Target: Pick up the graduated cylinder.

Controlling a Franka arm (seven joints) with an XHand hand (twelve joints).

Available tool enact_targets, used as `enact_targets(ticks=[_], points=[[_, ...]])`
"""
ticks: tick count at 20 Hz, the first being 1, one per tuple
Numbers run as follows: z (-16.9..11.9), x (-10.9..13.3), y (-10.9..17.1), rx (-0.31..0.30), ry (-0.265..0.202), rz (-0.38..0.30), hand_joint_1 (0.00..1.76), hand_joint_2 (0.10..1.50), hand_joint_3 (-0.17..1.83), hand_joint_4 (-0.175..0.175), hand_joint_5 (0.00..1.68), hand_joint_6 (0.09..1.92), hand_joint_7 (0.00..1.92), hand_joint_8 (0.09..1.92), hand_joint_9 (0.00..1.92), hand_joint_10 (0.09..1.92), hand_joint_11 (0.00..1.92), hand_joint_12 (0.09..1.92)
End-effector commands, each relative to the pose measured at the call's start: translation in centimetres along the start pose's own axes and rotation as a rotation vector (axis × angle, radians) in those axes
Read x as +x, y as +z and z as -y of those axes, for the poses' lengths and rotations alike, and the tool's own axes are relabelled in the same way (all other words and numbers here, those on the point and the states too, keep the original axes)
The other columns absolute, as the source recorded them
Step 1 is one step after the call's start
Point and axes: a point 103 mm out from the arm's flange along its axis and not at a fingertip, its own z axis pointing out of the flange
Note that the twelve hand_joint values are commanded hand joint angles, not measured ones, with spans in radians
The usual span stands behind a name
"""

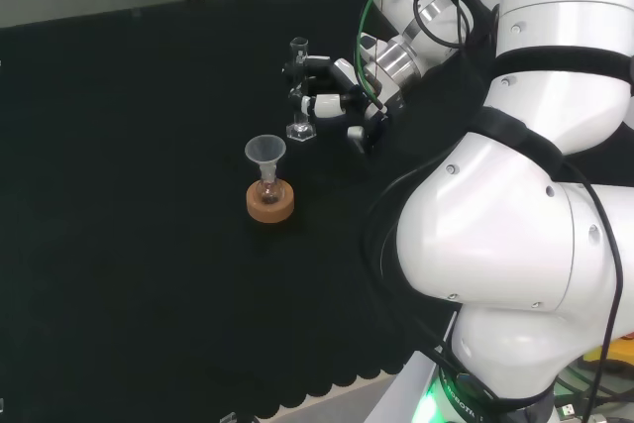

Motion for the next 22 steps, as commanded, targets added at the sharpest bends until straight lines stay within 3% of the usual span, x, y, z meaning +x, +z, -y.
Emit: enact_targets(ticks=[1,4,7,9,12,22], points=[[0.0,0.0,0.1,0.003,0.0,0.003,1.06,0.71,0.64,0.023,0.7,0.57,0.72,0.56,1.04,0.33,0.8,1.09],[0.0,0.0,0.0,0.001,0.005,0.018,1.06,0.73,0.64,0.032,0.76,0.58,0.76,0.55,1.09,0.29,0.86,1.04],[0.0,0.1,-0.2,-0.022,0.022,0.044,1.05,0.83,0.6,0.037,0.83,0.56,0.82,0.57,1.16,0.24,0.94,0.99],[0.0,0.4,-0.4,-0.036,0.029,0.08,1.05,1.03,0.29,0.0,0.84,0.98,0.88,0.6,1.22,0.22,1.06,0.94],[-0.1,0.9,-0.9,-0.029,0.019,0.148,1.06,1.17,0.05,-0.045,0.83,1.2,0.94,0.62,1.29,0.19,1.19,0.86],[0.4,2.4,-2.6,0.069,-0.019,0.354,1.08,1.18,0.0,-0.078,0.86,1.18,0.99,0.62,1.33,0.15,1.26,0.8]])
